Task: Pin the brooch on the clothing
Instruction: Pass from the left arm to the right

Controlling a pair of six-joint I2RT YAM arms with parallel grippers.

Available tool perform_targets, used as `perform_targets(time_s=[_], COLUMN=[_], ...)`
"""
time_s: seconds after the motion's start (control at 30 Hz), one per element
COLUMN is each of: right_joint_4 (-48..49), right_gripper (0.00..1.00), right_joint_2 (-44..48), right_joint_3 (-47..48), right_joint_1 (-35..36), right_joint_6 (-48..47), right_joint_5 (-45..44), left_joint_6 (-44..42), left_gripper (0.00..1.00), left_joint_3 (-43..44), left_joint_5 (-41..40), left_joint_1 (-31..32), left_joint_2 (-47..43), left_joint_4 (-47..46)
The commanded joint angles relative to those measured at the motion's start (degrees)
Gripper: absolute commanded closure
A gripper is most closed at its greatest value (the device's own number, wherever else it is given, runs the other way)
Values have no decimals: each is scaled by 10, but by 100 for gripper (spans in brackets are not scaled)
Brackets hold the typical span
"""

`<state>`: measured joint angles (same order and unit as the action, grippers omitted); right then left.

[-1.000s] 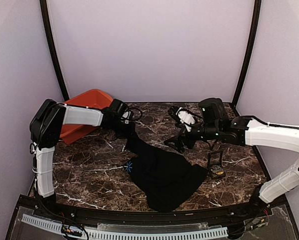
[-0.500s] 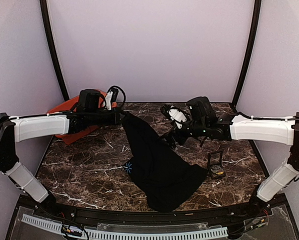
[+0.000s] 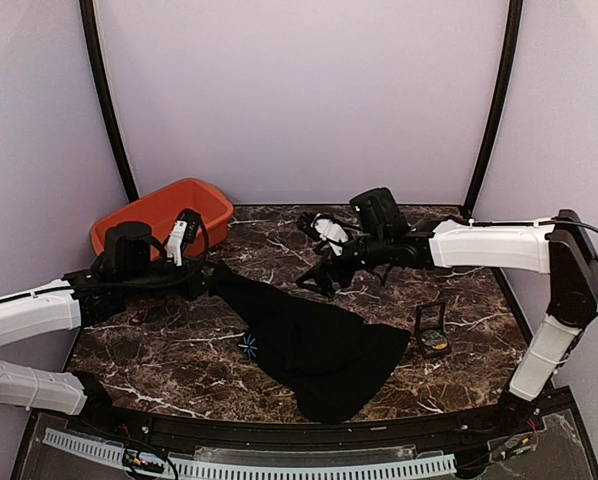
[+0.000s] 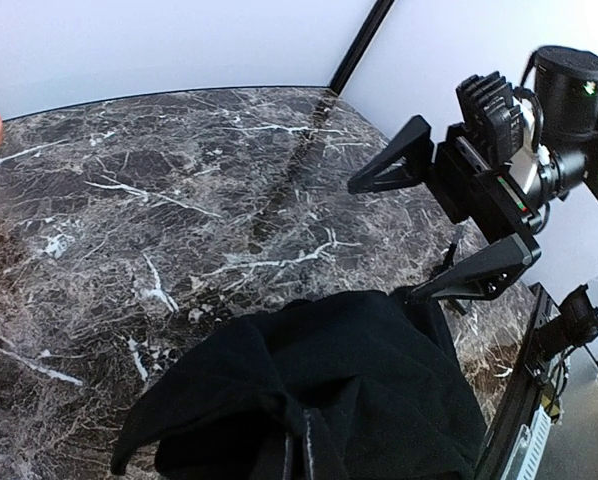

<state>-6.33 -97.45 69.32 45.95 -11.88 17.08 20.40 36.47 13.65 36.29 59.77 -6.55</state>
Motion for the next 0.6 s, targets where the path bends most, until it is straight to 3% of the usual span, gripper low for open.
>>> perform_targets(time_s=[0.0,0.13,0.27,0.37,0.57], right_joint_4=[-15,-12,0,89,58], right_gripper=[1,1,1,1,4], right_joint_2=[-29,-52,-29,4,47], right_joint_3=[39,51,47,-6,-8], right_joint_1=[-3,-3,-2,5,46], right_joint_6=[-99,-162,-178,-171,-198], right_joint_5=[144,213,280,255,211], left_joint_6=[-35,-36,-36,-54,-87], left_gripper=[99,99,99,99,99], left_joint_3=[-20,-21,3,36,183], left_joint_5=[53,65,-4,-32,-159], left_joint_1=[11,15,16,16,16], left_joint_2=[-11,-16,-29,-42,-10], left_joint_4=[-11,-36,-18,-36,-4])
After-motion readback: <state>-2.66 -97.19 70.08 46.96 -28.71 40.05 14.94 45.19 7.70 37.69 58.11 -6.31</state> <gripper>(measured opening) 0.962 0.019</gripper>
